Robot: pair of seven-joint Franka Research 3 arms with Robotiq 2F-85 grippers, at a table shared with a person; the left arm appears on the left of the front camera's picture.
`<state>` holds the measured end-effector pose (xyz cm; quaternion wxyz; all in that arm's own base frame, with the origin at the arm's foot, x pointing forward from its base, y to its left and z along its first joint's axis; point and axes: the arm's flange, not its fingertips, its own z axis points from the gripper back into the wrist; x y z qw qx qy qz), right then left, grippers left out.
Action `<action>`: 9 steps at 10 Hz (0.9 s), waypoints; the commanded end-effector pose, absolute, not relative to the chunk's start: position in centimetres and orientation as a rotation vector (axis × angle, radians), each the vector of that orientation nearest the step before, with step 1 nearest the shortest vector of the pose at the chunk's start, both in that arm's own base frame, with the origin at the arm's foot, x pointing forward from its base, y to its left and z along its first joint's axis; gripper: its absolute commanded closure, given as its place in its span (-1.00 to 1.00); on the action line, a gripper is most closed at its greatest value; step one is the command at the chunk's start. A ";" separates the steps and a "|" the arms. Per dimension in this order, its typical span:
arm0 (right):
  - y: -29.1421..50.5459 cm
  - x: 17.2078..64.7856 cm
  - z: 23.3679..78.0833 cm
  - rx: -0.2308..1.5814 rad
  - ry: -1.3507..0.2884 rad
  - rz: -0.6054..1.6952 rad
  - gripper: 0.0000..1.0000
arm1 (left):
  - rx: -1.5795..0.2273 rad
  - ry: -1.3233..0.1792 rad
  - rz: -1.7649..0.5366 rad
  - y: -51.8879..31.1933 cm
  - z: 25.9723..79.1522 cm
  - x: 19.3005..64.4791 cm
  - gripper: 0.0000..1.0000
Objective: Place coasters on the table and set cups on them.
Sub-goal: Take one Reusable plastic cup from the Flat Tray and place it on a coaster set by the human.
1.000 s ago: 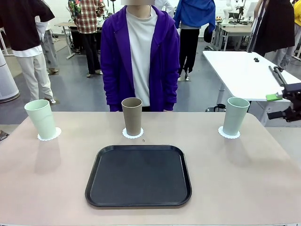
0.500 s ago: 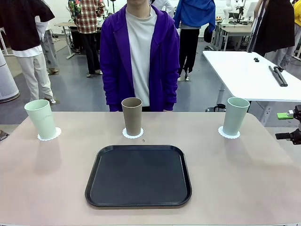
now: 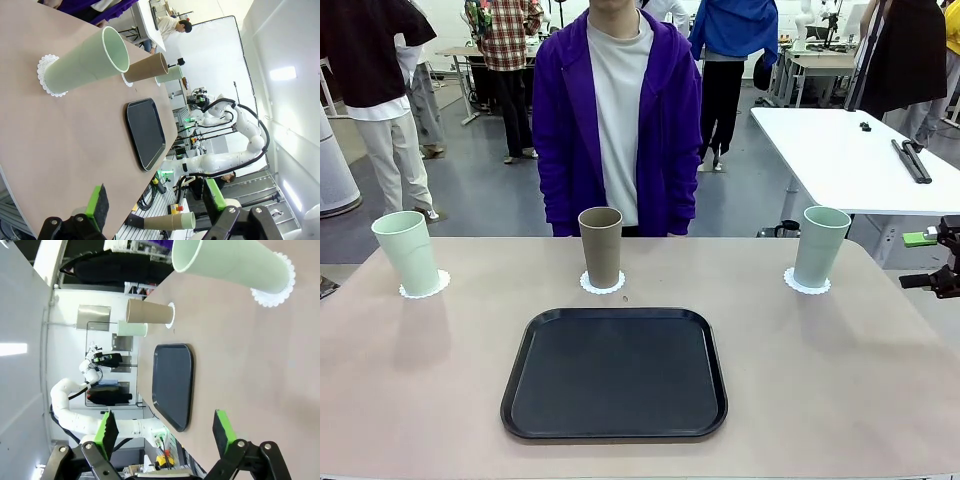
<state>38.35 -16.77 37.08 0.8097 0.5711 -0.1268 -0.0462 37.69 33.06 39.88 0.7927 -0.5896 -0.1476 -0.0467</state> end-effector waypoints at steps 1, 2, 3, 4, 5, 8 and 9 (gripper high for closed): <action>-17.2 37.7 36.7 1.222 -0.269 -0.113 -1.00 | -1.264 -0.315 -0.094 33.0 40.2 37.6 -1.00; -17.2 37.7 36.7 1.222 -0.269 -0.113 -1.00 | -1.268 -0.318 -0.100 33.1 39.9 37.7 -1.00; -17.2 37.7 36.7 1.222 -0.269 -0.113 -1.00 | -1.268 -0.318 -0.100 33.1 39.9 37.7 -1.00; -17.2 37.7 36.7 1.222 -0.269 -0.113 -1.00 | -1.268 -0.318 -0.100 33.1 39.9 37.7 -1.00; -17.2 37.7 36.7 1.222 -0.269 -0.113 -1.00 | -1.268 -0.318 -0.100 33.1 39.9 37.7 -1.00; -17.2 37.7 36.7 1.222 -0.269 -0.113 -1.00 | -1.268 -0.318 -0.100 33.1 39.9 37.7 -1.00; -17.2 37.7 36.7 1.222 -0.269 -0.113 -1.00 | -1.268 -0.318 -0.100 33.1 39.9 37.7 -1.00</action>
